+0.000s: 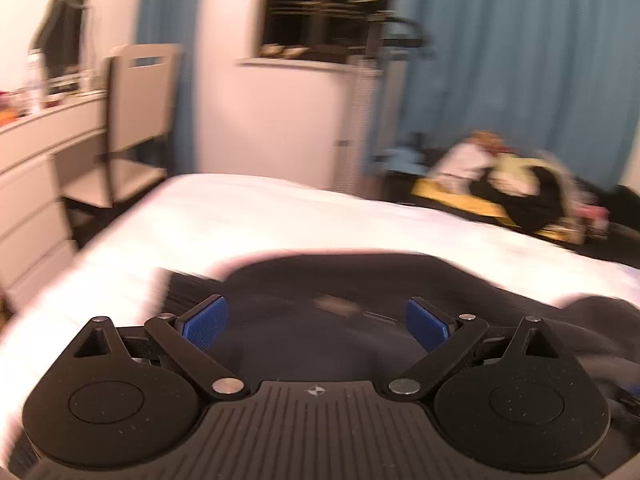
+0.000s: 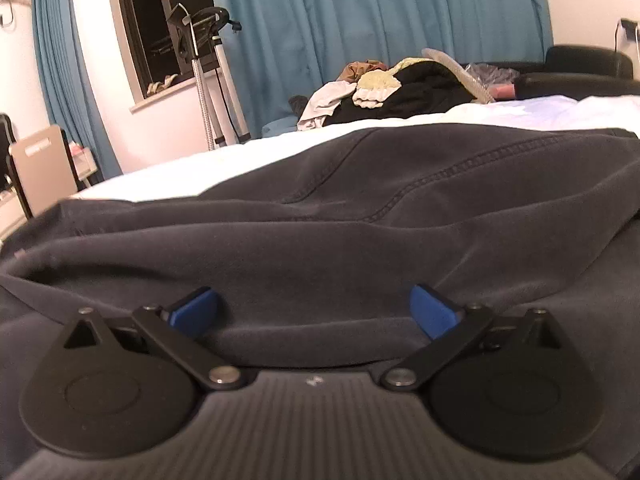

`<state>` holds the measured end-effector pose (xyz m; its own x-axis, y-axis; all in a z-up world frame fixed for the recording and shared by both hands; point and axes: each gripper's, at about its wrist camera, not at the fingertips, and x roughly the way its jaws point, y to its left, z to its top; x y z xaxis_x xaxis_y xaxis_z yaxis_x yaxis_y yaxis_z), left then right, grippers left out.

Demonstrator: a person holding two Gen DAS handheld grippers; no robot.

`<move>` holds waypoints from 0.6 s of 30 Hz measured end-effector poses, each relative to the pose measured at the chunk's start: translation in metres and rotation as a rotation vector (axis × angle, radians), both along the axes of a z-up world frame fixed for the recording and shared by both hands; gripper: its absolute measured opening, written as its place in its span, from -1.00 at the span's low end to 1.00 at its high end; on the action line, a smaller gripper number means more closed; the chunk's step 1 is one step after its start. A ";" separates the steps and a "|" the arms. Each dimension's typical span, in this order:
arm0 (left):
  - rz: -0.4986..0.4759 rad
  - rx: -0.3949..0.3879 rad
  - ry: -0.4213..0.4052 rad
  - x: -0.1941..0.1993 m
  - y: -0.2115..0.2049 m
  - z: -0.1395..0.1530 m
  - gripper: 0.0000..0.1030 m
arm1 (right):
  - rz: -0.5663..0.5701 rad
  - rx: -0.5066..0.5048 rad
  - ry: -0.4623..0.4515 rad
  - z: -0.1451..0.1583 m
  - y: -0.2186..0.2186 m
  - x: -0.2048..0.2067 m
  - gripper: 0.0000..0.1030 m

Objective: Fold clothes
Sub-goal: 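Press the folded sweatpants flat with the right gripper while the left gripper grasps the waistband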

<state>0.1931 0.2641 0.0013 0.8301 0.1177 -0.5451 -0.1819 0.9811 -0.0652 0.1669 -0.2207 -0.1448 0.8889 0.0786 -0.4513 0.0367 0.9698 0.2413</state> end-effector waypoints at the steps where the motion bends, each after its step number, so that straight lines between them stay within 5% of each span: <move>1: 0.027 -0.032 0.021 0.013 0.019 -0.002 0.85 | -0.003 -0.008 -0.005 -0.003 0.002 0.000 1.00; 7: 0.108 -0.280 0.153 0.072 0.091 -0.030 0.59 | -0.003 0.040 -0.041 -0.007 0.004 -0.010 1.00; 10: 0.074 -0.401 0.235 0.087 0.094 -0.049 0.00 | -0.005 0.044 -0.049 -0.008 0.004 -0.010 1.00; 14: 0.006 -0.576 0.327 0.100 0.106 -0.055 -0.07 | -0.009 0.039 -0.058 -0.010 0.004 -0.008 1.00; 18: 0.028 -0.571 0.404 0.115 0.101 -0.061 -0.14 | -0.012 0.033 -0.066 -0.011 0.005 -0.005 1.00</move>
